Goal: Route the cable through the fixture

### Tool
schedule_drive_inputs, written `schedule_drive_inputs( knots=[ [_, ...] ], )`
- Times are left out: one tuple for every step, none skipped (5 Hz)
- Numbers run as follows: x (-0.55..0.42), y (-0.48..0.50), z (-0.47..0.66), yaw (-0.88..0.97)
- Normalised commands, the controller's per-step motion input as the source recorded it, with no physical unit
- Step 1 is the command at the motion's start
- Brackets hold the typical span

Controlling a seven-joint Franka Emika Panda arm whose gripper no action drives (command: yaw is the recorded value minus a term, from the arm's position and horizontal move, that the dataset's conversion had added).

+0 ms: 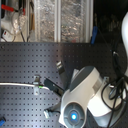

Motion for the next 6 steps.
schedule_drive_inputs(
  knots=[
    [-0.164,0.069,0.09,0.73],
    [-0.149,0.073,0.11,0.81],
    [0.115,0.027,0.00,0.03],
    [-0.046,0.163,0.23,0.63],
    [-0.033,0.038,0.20,0.85],
    [0.013,0.014,0.00,0.00]
  ],
)
